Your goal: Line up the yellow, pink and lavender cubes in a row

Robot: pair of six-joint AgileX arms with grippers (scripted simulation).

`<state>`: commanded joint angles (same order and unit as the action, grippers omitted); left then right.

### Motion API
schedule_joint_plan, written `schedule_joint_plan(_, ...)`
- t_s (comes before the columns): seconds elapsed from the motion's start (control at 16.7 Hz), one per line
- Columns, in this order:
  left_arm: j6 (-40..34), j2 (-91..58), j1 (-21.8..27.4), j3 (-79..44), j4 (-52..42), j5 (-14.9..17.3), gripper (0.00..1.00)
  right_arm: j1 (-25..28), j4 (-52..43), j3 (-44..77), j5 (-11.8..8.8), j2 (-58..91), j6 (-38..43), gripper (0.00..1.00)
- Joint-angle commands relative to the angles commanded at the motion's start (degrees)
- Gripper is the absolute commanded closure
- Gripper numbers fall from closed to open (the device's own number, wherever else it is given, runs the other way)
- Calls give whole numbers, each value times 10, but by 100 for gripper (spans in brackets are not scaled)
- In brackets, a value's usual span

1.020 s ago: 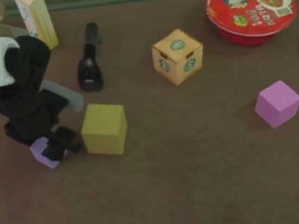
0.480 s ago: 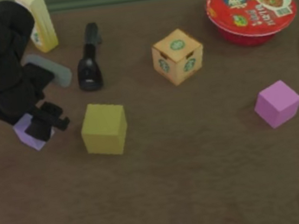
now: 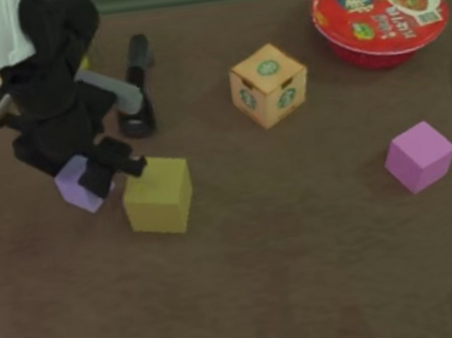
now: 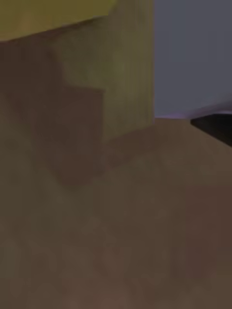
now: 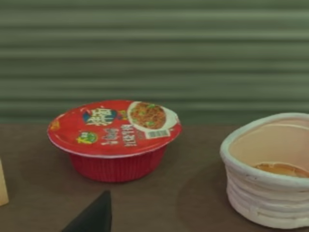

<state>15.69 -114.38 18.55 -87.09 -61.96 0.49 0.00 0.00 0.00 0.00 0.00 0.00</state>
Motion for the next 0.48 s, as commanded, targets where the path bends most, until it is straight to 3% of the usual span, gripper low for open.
schedule_joint_plan(0.18,-120,-50,66,-77,-37,-3,100,0,0,0,0,0,0,0)
schedule_joint_plan(0.48,-391,-141,200,-218,-107,-7,100,0,0,0,0,0,0,0)
